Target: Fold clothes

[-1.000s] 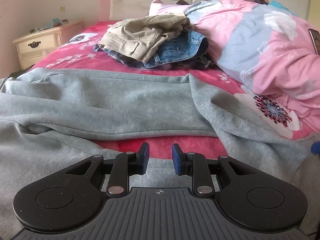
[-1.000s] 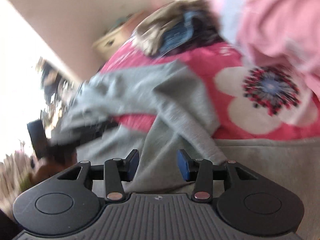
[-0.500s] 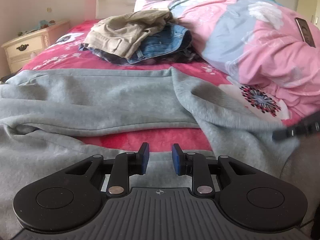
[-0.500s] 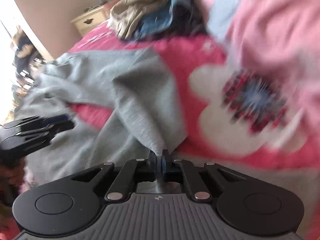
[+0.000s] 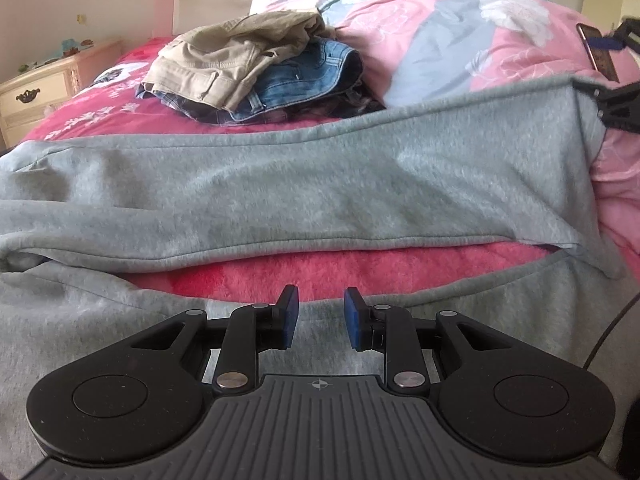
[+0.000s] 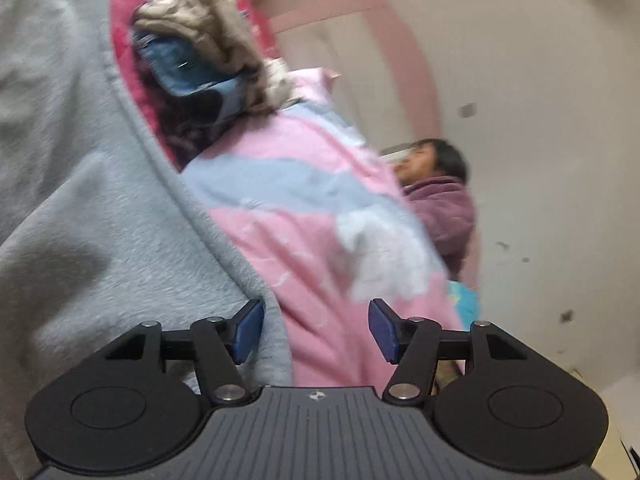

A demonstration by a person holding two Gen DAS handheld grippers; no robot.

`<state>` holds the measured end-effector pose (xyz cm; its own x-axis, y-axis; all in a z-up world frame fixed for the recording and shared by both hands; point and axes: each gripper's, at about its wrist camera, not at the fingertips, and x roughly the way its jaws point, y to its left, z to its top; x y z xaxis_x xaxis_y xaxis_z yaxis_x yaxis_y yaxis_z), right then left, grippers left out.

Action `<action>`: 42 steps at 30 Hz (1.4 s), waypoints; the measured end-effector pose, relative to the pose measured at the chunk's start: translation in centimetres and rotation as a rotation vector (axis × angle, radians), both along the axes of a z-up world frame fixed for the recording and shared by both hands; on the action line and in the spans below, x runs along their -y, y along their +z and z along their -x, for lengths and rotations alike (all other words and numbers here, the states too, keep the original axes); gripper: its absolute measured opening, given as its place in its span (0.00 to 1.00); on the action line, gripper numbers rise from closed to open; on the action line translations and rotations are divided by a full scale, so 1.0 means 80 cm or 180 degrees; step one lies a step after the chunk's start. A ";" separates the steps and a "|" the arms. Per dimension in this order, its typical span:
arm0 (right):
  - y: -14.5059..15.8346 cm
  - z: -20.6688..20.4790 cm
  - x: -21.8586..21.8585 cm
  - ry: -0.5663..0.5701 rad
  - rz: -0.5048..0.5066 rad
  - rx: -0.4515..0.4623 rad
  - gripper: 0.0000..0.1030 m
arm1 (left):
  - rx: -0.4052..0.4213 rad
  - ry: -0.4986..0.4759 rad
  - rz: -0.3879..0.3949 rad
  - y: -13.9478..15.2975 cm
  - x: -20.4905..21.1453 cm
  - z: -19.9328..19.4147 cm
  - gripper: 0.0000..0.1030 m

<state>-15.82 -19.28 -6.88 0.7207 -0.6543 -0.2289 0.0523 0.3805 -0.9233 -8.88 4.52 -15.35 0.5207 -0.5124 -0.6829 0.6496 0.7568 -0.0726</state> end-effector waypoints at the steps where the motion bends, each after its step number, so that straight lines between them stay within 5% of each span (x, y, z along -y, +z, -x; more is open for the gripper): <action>1: 0.004 0.005 -0.001 -0.0022 0.0046 0.0141 0.59 | 0.0002 -0.0010 -0.0005 0.000 0.001 0.000 0.24; 7: 0.035 0.027 0.004 -0.0187 0.0286 0.0791 0.57 | 0.0108 -0.0120 -0.0065 0.001 0.016 -0.001 0.24; 11: 0.069 0.049 -0.006 -0.0092 -0.0849 0.0821 0.51 | 0.0244 -0.0211 -0.0100 0.005 0.030 0.001 0.24; 13: 0.066 0.054 -0.013 -0.0038 -0.1527 0.0573 0.38 | 0.0261 -0.0243 -0.0104 0.005 0.034 0.002 0.24; 15: 0.044 0.052 -0.014 -0.0066 -0.2125 0.0238 0.36 | 0.0260 -0.0263 -0.0124 0.002 0.038 0.003 0.24; 17: 0.011 0.041 -0.004 -0.0212 -0.2379 0.0044 0.16 | 0.0253 -0.0287 -0.0154 -0.001 0.040 0.004 0.24; 19: -0.024 0.022 0.016 -0.0433 -0.2495 -0.0050 0.10 | 0.0259 -0.0310 -0.0189 -0.005 0.045 0.002 0.24; 24: -0.102 -0.036 0.062 -0.0721 -0.2073 -0.0168 0.00 | 0.0352 -0.0347 -0.0284 -0.007 0.063 -0.008 0.24; 32: -0.175 -0.082 0.094 -0.0875 -0.1335 -0.0396 0.00 | 0.0301 -0.0428 -0.0316 -0.018 0.066 -0.006 0.24; 37: -0.179 -0.084 0.085 -0.0924 -0.1100 -0.0550 0.00 | 0.0309 -0.0430 -0.0378 -0.024 0.063 -0.006 0.24; 42: -0.158 -0.041 0.062 -0.0596 -0.0941 -0.0633 0.08 | 0.0244 -0.0353 -0.0326 -0.028 0.055 -0.013 0.24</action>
